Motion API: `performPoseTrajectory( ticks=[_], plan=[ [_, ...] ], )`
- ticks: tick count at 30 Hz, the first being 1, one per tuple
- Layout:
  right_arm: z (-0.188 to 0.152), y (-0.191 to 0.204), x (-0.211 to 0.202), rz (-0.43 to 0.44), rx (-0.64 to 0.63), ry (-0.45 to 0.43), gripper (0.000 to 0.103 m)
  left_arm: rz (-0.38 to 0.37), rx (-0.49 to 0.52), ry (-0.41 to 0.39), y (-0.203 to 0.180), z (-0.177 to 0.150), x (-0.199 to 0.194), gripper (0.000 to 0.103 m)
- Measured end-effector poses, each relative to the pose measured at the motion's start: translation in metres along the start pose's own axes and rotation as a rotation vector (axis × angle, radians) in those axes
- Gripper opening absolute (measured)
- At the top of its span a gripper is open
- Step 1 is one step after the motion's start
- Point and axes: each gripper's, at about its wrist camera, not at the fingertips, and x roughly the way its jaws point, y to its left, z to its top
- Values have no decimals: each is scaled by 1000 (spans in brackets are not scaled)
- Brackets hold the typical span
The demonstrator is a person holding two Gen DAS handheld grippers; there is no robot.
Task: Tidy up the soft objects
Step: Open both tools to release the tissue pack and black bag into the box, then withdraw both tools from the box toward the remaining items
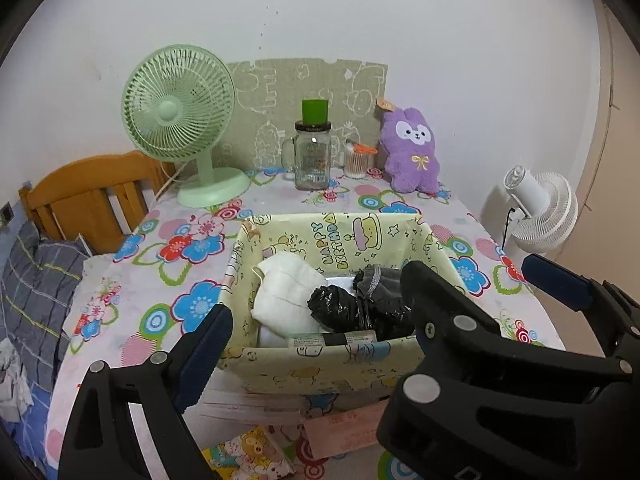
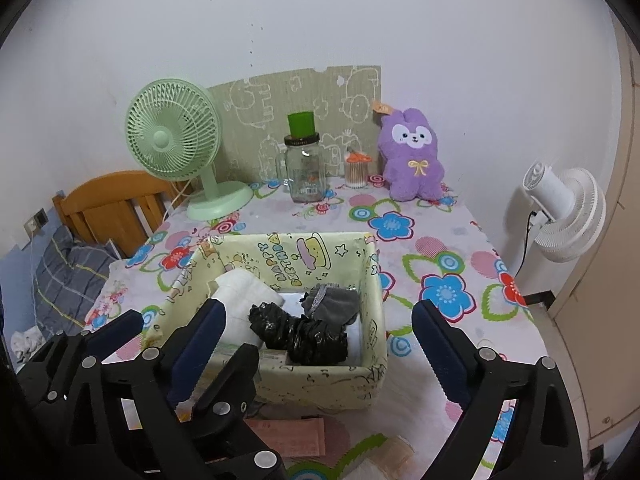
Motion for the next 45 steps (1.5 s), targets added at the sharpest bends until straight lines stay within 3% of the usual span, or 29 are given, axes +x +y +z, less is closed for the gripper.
performPoseTrajectory(
  ticks=[26,33,45],
  plan=[
    [-27,0,-71,4,-10,-69,103,-11,16,-79,-16,-31,-67,94],
    [-39,-2,-80,2,-12,-75,103,-26,27,-88,-20,-43,-72,89],
    [-68,-9,-76,1,-9,-40,102,-21,28,-50,-26,-70,-62,89]
  ],
)
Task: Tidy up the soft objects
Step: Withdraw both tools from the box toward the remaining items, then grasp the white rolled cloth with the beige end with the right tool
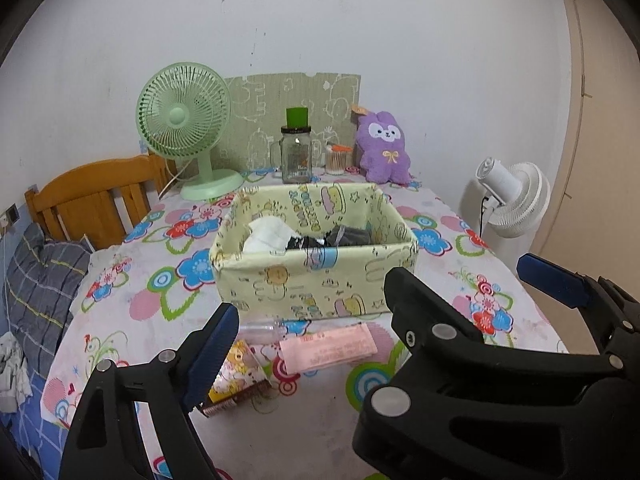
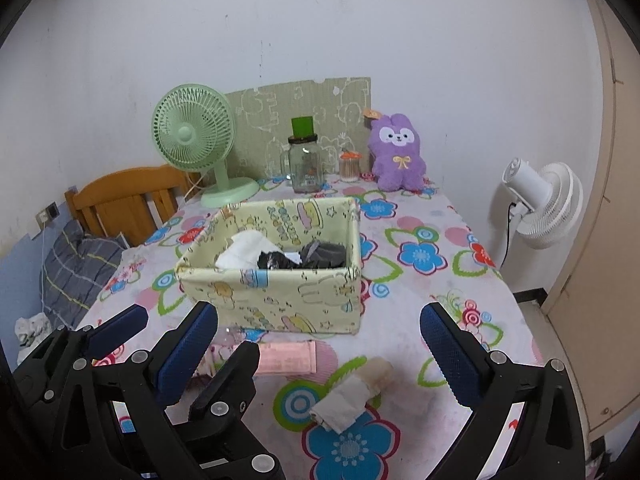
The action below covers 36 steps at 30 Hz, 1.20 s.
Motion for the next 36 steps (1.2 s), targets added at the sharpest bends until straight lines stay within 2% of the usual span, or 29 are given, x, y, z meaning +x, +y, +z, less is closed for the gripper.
performPoseTrajectory(
  ticks=[11,21,27,36],
  plan=[
    [-27,-7,15,-2,21,42,102,-8,-4,45,-3,-27,18,89],
    [-51,-20,46,-5,77,148,102,-31,-6,100,-6,-47,44,89],
    [-60,-20,64,-23,64,190,102,-34,-8,153,-5,-55,64,88],
    [-70,-22,91,-18,80,275,96,-39,-11,211,-2,-63,81,86]
  ],
)
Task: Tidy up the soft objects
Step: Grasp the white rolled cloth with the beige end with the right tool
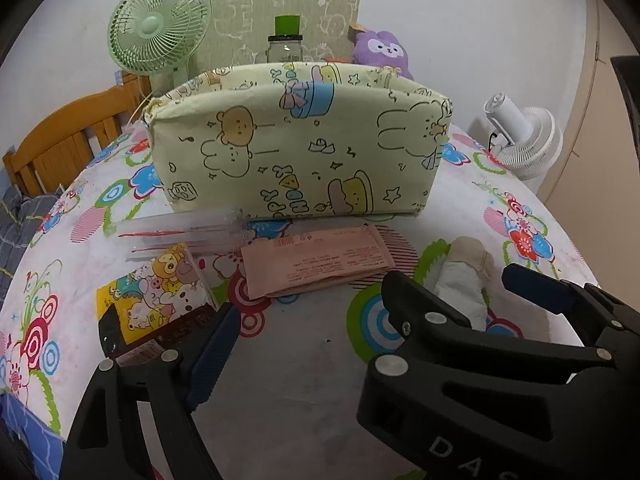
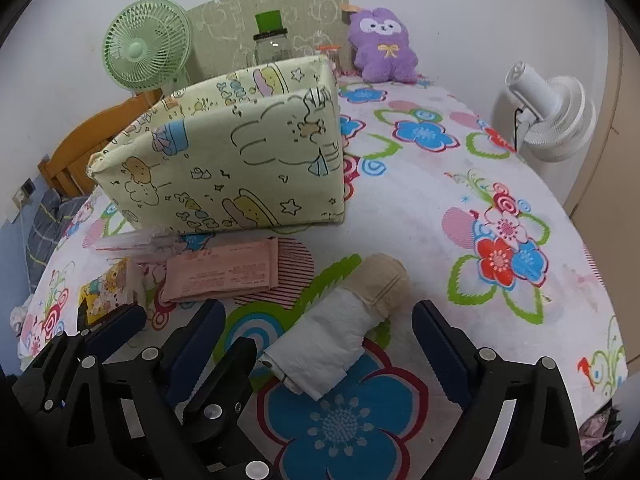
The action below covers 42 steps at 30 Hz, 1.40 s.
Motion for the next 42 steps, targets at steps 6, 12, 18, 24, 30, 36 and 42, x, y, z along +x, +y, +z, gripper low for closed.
performPoseTrajectory(
  ticks=[6,12,18,24,30,36,42],
  plan=[
    [-2,-2,9,2,8,34,90,-3,5,24,-1,-2,7,86],
    [-2,1,10,1,-28,28,79,-6,14,29,-5,0,11,87],
    [-1,-4,9,15,-23,27,75,-19,19,34,-9,2,11,87],
    [-1,-7,8,6,-19,22,71,6,46,36,-13,2,10,87],
    [-2,-6,7,-41,-54,30,43,12,79,55,-19,1,10,87],
    [-2,-14,6,-31,-39,28,34,28,103,43,-22,3,9,87],
    [3,-16,3,3,-13,15,30,24,159,24,-24,13,8,87]
  ],
)
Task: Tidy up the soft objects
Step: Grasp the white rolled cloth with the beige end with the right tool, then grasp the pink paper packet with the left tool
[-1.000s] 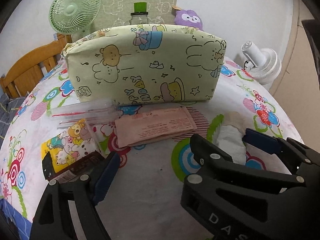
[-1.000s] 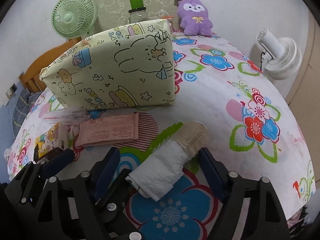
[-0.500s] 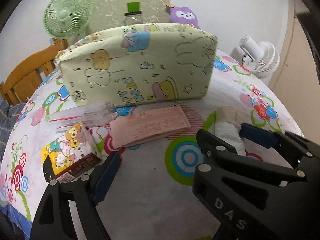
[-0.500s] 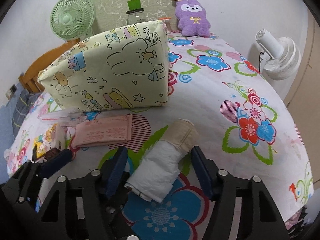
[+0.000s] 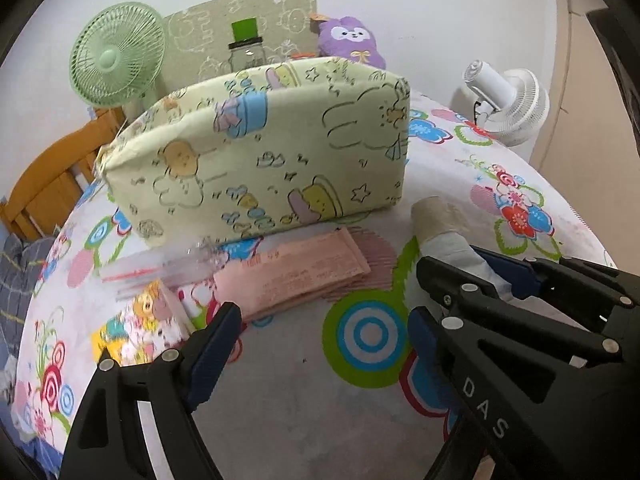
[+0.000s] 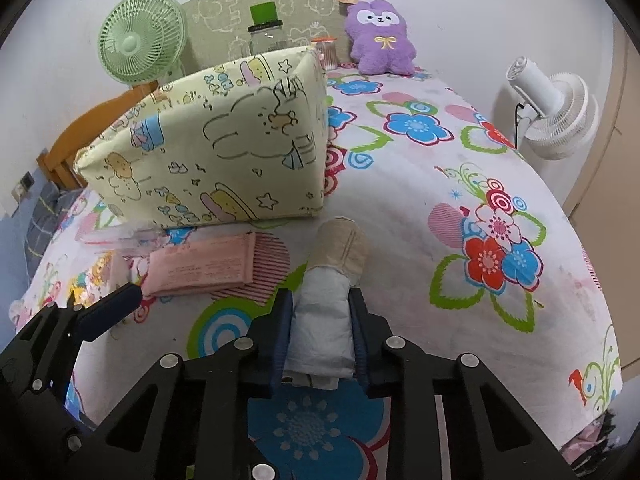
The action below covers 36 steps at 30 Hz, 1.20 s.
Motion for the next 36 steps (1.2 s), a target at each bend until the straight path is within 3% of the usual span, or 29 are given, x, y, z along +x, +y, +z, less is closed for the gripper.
performPoseTrajectory(
  ticks=[6,11,25,36],
  plan=[
    [8,-1,-3,18,14,-21,30,-6,34,-7,5,12,5,87],
    [13,-1,-1,26,28,-20,30,-65,43,41,9,23,17,87],
    [26,0,13,7,53,-1,30,-74,111,50,9,37,41,87],
    [29,4,18,5,53,15,30,-142,66,80,25,40,50,91]
  ],
)
